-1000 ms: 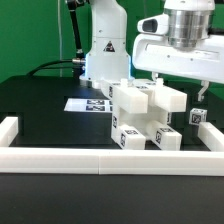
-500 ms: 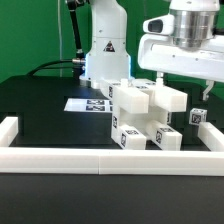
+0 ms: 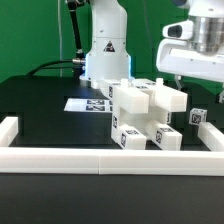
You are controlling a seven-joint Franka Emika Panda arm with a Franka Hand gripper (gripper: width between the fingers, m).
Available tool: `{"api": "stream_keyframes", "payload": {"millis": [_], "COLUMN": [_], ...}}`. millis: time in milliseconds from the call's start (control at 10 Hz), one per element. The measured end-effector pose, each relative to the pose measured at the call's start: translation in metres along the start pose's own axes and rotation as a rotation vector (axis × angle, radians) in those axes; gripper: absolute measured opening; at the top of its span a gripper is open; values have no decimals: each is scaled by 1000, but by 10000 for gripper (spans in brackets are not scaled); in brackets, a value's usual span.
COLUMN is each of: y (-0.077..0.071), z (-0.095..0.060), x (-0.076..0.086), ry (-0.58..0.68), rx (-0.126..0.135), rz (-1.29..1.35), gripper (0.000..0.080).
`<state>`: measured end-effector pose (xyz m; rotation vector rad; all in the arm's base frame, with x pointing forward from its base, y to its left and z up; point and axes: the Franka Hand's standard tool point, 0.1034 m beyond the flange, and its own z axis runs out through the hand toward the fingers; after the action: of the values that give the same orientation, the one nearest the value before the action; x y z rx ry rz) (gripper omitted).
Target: Assemble chair
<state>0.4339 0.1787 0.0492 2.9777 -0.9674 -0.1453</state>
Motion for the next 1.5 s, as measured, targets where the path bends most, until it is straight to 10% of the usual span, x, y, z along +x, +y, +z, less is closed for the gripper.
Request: {"api": "stream_keyframes", "payload": {"millis": [1100,1500], "y": [8,8], "z": [39,38], "x": [-6,-6], "ry": [-4,-4], "rx": [-52,-51], "rz": [-24,-23], "gripper": [648,288]}}
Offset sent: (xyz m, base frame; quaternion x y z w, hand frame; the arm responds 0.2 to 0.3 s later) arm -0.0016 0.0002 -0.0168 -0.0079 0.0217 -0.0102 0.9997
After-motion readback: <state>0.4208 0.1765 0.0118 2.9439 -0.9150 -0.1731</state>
